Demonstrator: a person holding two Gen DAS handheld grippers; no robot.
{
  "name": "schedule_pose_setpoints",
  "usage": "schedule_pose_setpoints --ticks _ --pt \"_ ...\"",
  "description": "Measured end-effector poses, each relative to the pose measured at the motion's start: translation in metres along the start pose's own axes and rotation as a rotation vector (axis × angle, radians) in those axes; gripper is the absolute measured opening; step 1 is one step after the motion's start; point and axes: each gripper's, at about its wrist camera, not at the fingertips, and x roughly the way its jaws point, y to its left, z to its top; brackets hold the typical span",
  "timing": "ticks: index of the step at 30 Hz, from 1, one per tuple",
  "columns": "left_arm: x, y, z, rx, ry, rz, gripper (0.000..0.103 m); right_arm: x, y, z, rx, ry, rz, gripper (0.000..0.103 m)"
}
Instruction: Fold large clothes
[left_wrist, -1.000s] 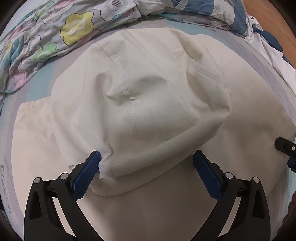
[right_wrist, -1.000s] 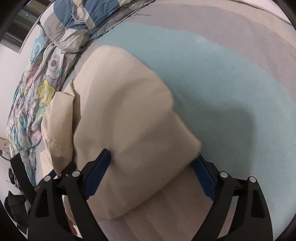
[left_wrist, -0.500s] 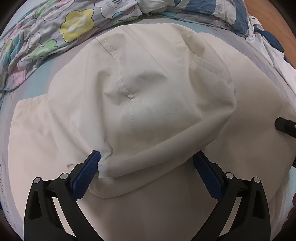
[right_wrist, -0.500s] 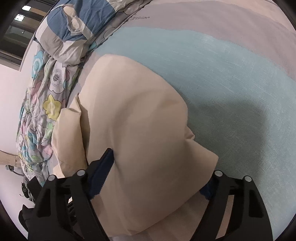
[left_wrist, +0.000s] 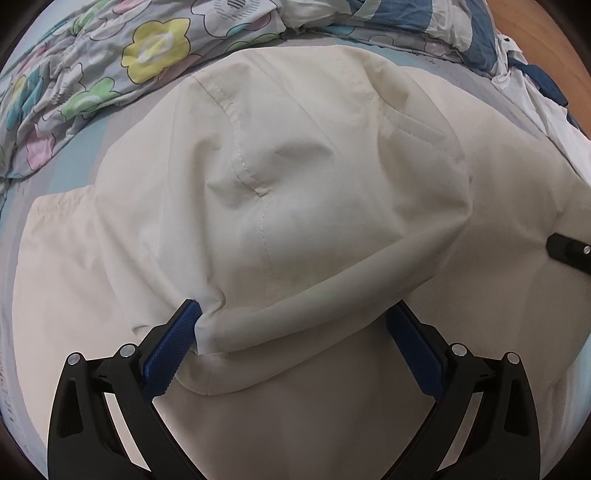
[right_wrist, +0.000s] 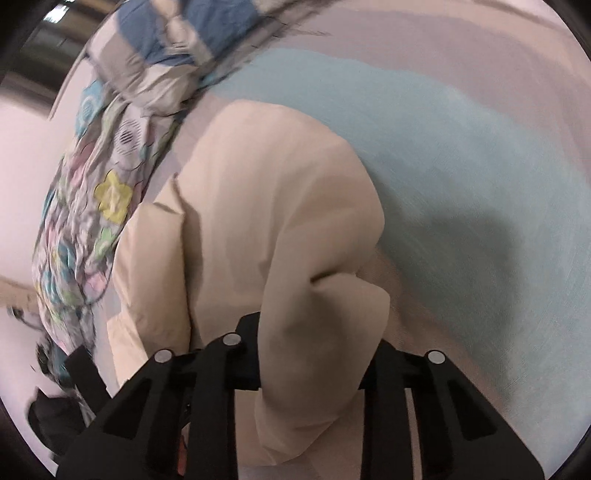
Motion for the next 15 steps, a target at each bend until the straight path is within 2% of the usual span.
schedule_pose_setpoints --ticks 4,11,14,15 --pt "0.001 0.000 0.000 -0.011 -0.009 0.002 0.098 -0.013 0.024 -0.003 -0.108 -0.048 -0.016 0.021" --pt "0.001 0.000 -0.002 -0.024 -0.025 -0.005 0.098 -0.035 0.100 -0.024 -0.445 -0.165 -0.051 0.020" --pt "-0.004 0.002 0.000 -0.042 -0.027 -0.017 0.096 -0.041 0.120 -0.034 -0.541 -0.193 -0.047 0.020" --pt "-0.011 0.006 0.003 -0.063 -0.032 -0.026 0.092 -0.041 0.126 -0.037 -0.568 -0.202 -0.053 0.020"
